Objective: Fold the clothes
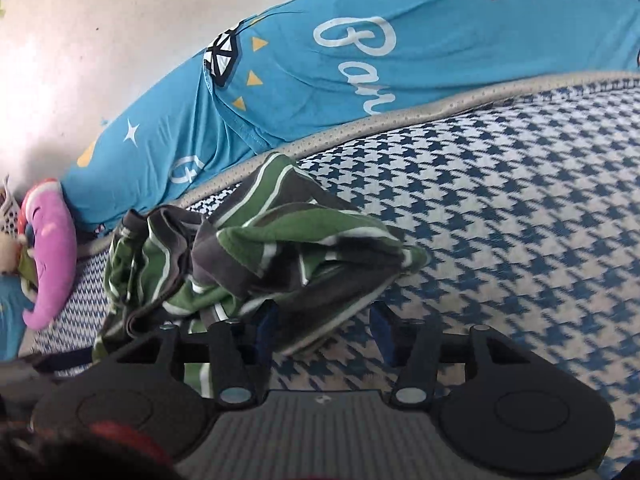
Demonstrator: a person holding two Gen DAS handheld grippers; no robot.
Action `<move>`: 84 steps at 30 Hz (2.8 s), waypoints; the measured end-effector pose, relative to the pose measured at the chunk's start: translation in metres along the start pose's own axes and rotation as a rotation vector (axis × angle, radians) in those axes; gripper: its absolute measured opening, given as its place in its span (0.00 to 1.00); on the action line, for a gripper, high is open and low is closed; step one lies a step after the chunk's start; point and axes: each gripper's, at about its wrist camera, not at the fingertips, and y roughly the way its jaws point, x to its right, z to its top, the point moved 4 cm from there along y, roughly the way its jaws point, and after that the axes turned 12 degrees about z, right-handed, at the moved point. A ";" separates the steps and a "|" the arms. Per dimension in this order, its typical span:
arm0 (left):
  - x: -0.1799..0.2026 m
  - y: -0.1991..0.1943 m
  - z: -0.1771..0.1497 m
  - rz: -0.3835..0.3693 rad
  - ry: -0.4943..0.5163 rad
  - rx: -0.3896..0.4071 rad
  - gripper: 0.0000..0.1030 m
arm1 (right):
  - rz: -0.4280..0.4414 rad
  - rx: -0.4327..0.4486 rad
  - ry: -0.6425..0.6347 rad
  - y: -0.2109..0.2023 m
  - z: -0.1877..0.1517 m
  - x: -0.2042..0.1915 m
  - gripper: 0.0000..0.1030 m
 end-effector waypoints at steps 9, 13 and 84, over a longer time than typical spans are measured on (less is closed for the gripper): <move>0.002 0.019 -0.002 0.022 -0.008 -0.082 1.00 | 0.013 0.005 0.041 0.030 -0.001 -0.015 0.52; -0.001 0.027 -0.007 0.028 -0.014 -0.124 1.00 | 0.015 0.035 0.058 0.037 0.000 -0.019 0.40; -0.060 0.024 0.011 0.063 -0.209 -0.119 1.00 | 0.013 -0.178 -0.584 0.071 -0.127 -0.152 0.50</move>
